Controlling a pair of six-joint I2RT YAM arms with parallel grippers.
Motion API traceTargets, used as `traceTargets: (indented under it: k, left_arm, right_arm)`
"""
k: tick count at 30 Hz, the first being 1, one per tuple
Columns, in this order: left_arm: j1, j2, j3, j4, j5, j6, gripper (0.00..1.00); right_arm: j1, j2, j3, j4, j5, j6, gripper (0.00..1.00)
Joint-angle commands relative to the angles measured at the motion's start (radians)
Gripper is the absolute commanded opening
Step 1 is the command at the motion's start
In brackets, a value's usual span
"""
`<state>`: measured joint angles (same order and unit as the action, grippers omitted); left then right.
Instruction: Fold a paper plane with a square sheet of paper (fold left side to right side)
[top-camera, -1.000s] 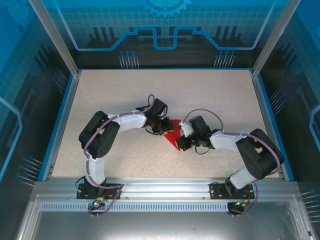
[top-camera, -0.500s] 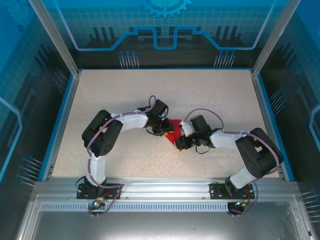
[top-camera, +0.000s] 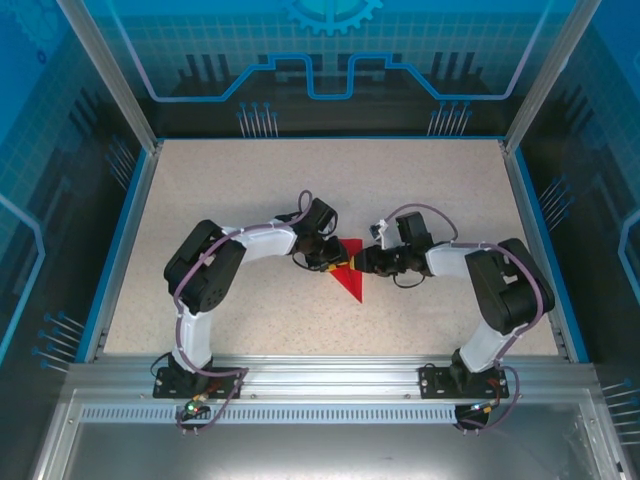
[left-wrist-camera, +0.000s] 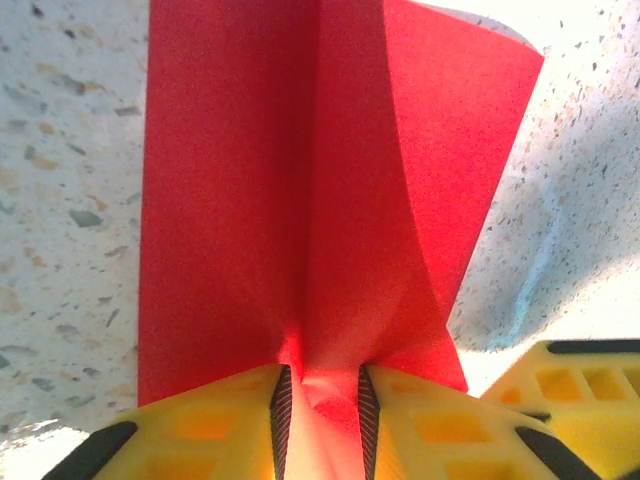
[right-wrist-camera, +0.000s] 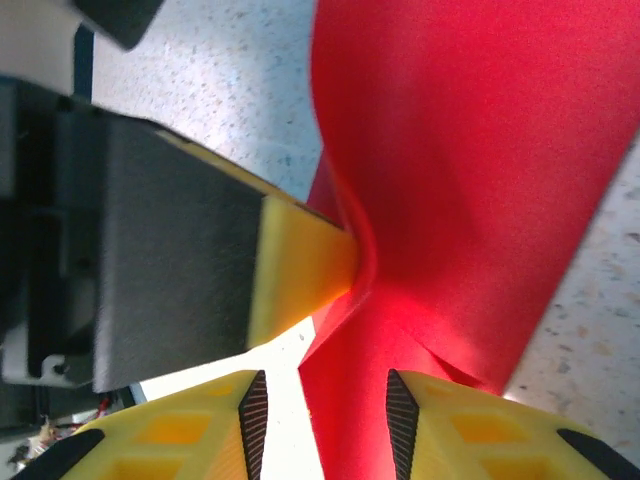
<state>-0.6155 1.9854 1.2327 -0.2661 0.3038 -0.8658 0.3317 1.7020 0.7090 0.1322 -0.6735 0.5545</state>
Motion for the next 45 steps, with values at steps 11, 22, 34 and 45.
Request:
traceTargets:
  k: [11, 22, 34, 45]
  left_arm:
    - [-0.012, 0.016, 0.021, -0.027, 0.001, -0.001, 0.28]
    - [-0.015, 0.016, 0.019, -0.025, 0.000, -0.003, 0.28]
    - [-0.015, 0.018, 0.020, -0.024, 0.000, -0.004, 0.28]
    - [-0.015, 0.018, 0.020, -0.038, -0.009, -0.003, 0.28]
  right_arm:
    - [-0.035, 0.063, 0.048, 0.020, -0.036, 0.130, 0.34]
    - [-0.034, 0.087, 0.065, 0.019, -0.030, 0.155, 0.31]
    - [-0.024, 0.114, 0.087, 0.008, -0.027, 0.164, 0.28]
    - [-0.021, 0.110, 0.103, -0.031, -0.013, 0.144, 0.04]
